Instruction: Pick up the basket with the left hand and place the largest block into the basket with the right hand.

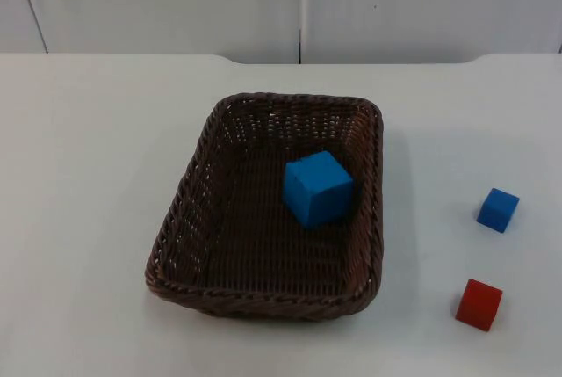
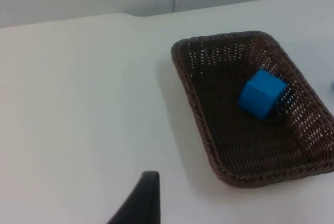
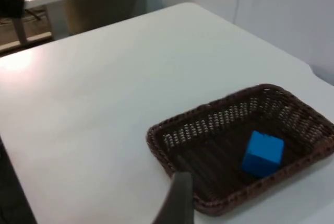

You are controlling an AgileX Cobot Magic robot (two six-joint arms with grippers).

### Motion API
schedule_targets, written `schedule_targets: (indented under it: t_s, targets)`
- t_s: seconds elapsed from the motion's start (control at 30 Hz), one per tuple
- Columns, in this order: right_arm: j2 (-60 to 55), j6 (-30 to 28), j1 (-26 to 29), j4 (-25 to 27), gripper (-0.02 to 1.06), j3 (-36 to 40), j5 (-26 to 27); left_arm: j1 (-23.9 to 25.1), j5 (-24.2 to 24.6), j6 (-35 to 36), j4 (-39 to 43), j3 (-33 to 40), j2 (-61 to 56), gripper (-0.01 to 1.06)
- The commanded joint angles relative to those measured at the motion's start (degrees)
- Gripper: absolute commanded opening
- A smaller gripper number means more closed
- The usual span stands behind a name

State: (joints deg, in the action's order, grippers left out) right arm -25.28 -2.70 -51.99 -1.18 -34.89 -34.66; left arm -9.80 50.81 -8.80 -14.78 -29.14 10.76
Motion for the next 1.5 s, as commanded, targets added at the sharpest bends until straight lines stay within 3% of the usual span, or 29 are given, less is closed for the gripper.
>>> schedule_targets:
  t_s: [0.0,0.27,0.47,0.57,0.8,1.07,1.13,1.23,1.47]
  targets:
    - [1.5,1.7,0.3,-1.8,0.71,0.1,-1.7,-0.2,1.6,1.8,1.5,0.2,-1.8,1.05]
    - [7.3,5.7,0.3,-6.4,0.71,0.1,-8.5,-0.2,5.5,3.8,2.5,-0.9,-7.2,1.05]
    - [11.6,10.7,0.3,-11.9,0.71,0.1,-16.2,-0.2,11.2,3.8,7.0,-2.7,-7.9,1.05]
    - [14.4,11.3,0.3,-13.0,0.71,0.1,-20.2,-0.2,11.8,3.8,8.0,-2.4,-7.9,1.05]
    - [20.7,11.5,0.3,-13.0,0.71,0.1,-24.1,-0.2,11.7,3.8,9.0,-2.4,-7.9,1.05]
    - [25.3,10.3,0.0,-7.6,0.71,0.4,-27.6,-0.2,11.4,3.6,9.1,-1.9,-7.9,1.05]
    - [25.3,5.6,-0.2,-3.1,0.71,2.8,-27.4,-0.2,11.3,3.6,8.6,-0.2,-7.9,1.05]
    - [25.3,3.8,-0.2,-0.3,0.71,4.7,-27.3,-0.2,10.8,3.6,7.9,0.8,-7.9,1.05]
    - [25.3,3.9,-0.2,-1.4,0.71,5.3,-27.0,-0.2,10.8,3.6,7.8,0.8,-7.9,1.05]
